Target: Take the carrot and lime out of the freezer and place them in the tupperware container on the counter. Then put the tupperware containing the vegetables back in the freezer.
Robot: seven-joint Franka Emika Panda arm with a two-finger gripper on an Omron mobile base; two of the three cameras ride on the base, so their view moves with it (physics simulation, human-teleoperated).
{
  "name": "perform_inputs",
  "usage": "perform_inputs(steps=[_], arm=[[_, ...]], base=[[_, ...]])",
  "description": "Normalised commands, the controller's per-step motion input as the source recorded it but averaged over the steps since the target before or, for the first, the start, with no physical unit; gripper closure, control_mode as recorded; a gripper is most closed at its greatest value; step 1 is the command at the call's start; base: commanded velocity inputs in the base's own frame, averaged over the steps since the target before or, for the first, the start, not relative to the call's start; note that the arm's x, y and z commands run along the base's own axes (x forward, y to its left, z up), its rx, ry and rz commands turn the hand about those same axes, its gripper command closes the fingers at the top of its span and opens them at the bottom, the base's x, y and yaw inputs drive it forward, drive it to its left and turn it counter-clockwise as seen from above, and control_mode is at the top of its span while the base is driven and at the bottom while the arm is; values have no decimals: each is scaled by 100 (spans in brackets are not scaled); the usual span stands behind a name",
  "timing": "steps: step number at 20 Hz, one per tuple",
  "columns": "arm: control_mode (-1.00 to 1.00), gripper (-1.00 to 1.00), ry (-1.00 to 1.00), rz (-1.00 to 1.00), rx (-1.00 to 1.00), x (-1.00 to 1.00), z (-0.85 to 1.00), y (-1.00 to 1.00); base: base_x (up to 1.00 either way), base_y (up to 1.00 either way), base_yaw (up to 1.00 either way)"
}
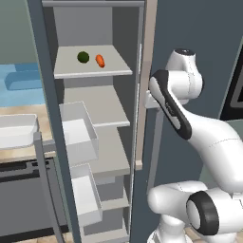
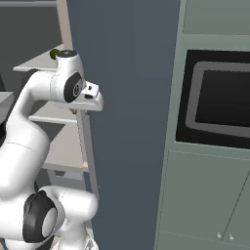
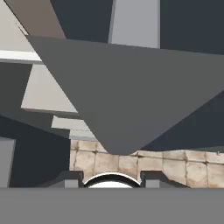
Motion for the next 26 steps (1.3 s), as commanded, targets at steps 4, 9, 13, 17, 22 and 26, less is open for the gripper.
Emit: perform_inputs(steps=[4,9,13,17,22,26], arm=[[-100,-100,0,0,0,-7,0,0],[-100,-100,-1,0,0,-29,2,25],[-100,-100,-5,0,-1,-21,16,38],[-100,-100,-10,0,-1,-6,34,37],[-100,-100,-15,0,0,0,46,27],[-100,-100,-23,0,0,0,47,21]], base=[[0,0,0],[0,0,0],[0,0,0],[0,0,0],[0,0,0],[0,0,0]])
